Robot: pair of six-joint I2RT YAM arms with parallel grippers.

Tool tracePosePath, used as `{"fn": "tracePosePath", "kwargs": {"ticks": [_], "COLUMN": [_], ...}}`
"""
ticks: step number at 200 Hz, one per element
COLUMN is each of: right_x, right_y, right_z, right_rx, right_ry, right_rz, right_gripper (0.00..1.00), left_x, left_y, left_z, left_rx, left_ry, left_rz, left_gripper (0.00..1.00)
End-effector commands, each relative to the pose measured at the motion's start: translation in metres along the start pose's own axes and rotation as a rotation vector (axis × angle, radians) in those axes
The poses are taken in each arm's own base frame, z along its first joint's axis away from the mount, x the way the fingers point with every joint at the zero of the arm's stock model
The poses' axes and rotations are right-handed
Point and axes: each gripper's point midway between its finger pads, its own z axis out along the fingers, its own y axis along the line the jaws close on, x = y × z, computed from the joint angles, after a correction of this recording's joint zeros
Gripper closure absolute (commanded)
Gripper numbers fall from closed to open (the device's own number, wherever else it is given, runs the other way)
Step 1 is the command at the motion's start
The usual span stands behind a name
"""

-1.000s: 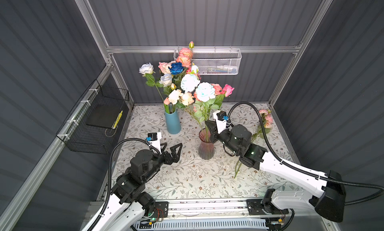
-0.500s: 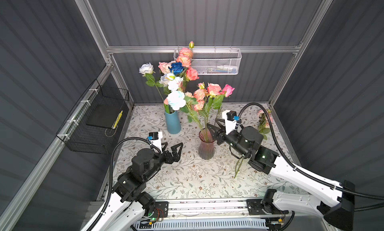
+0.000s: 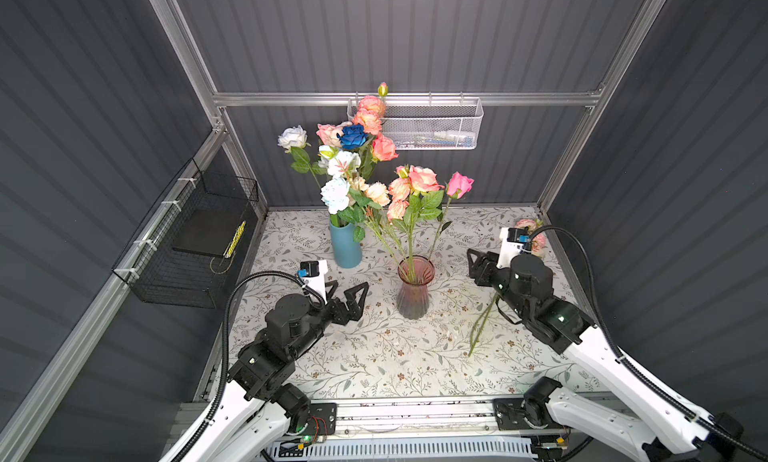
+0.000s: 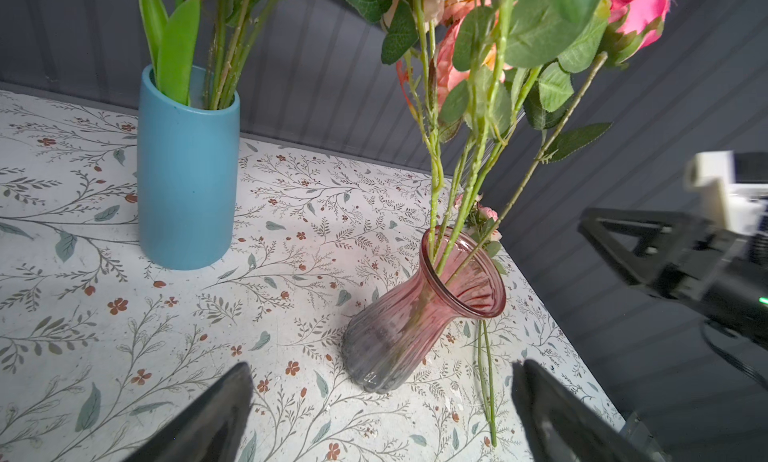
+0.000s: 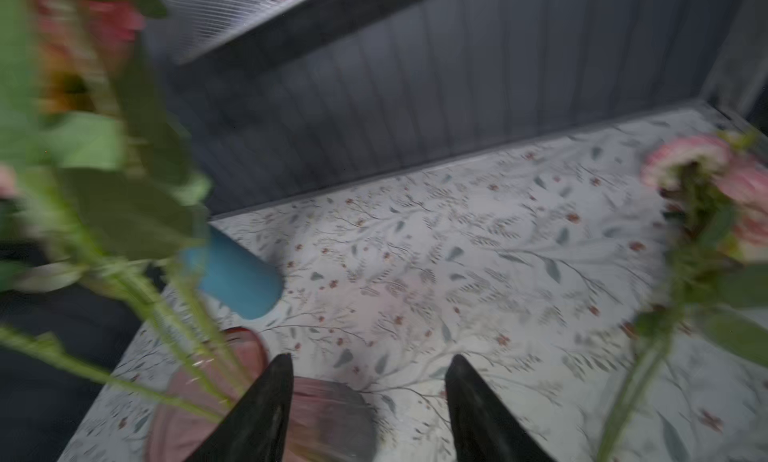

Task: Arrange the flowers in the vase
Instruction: 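Move the right gripper back to the loose roses and grasp a stem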

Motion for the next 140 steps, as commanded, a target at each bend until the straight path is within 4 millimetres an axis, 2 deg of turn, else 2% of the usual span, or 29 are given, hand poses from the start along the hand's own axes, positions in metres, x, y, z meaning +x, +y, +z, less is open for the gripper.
{"fn": "tracePosePath", "kwargs": {"ticks": [1,32,66,97,130,140], "right_x": [0.049,0.077,0.107,0.116,0.126,0.131], "right_y": [-0.071,-0.134,-0.179,-0.200,-0.206,-0.207], "right_z": [0.020,0.053,0.080,0.091,0.111,0.116], "right_rx": [0.235,0.400,0.495,0.576,0.598,0.599], "right_ry": [0.195,0.335,0.477,0.541,0.626,0.657], "right_rz": [0.120,0.224,0.325,0.316,0.298,0.291], "right_gripper": [0.40,0.42,0.45,0.44,0.44,0.50], "left_x": [-0.009,-0.007,-0.004,-0.003,-0.003,-0.003], "left_y": [-0.010,-0.011,-0.009,-0.008,-0.007,-0.006], "left_z": [-0.005,-0.008,-0.012,-0.015,-0.017,-0.017], "left_rx": [0.045,0.056,0.056,0.060,0.052,0.050], "left_ry": [-0.030,-0.028,-0.032,-0.035,-0.040,-0.041], "left_rz": [0.022,0.012,0.006,0.005,0.014,0.017], "left_gripper": [0.00,0.00,0.00,0.00,0.00,0.00]}}
